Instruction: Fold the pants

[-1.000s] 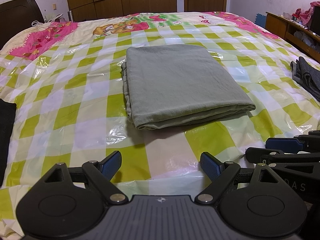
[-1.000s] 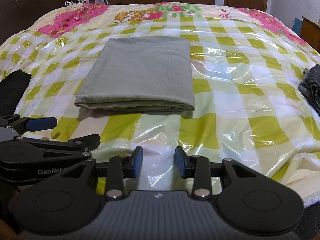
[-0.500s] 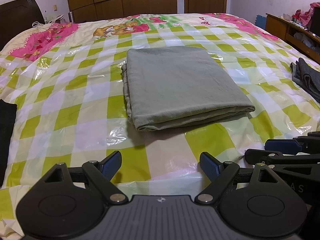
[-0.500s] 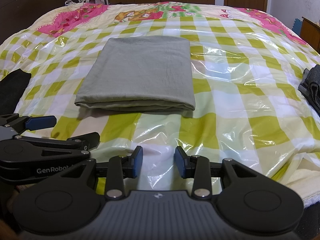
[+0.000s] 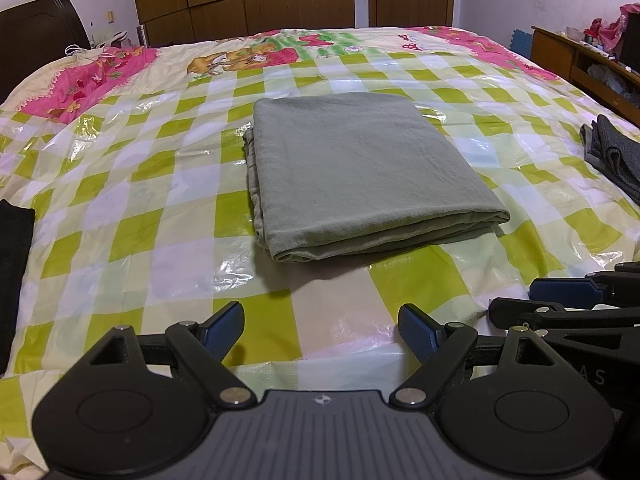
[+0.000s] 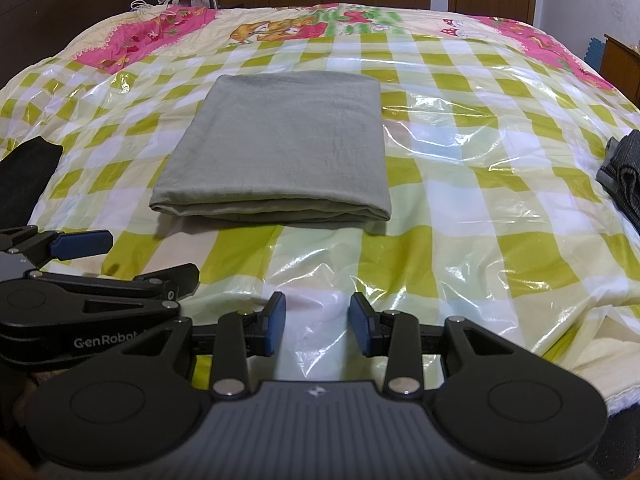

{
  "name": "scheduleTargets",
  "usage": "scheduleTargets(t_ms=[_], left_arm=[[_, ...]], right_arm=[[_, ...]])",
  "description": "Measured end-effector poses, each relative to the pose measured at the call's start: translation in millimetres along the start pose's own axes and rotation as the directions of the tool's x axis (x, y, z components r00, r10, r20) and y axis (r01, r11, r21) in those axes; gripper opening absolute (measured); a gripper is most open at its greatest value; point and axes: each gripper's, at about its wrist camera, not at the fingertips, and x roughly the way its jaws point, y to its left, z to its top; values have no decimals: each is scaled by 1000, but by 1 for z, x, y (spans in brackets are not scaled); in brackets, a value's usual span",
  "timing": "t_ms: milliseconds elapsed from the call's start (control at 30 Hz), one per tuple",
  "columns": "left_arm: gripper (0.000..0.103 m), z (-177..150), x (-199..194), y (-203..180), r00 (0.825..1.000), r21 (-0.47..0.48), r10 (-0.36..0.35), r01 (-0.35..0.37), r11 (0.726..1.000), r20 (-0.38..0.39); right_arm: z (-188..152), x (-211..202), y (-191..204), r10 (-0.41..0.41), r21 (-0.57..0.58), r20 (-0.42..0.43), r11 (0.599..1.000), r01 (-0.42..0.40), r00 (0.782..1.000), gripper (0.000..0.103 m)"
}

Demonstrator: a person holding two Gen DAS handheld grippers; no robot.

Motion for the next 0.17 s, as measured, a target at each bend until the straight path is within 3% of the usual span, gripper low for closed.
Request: scheduleTargets(t_ms=[167], left_arm=[[89,-1,-1,-2,1000,1,-9,9,1000,-2]], right_arm=[[0,0,0,-2,-2,-1,1000,2,1000,37]])
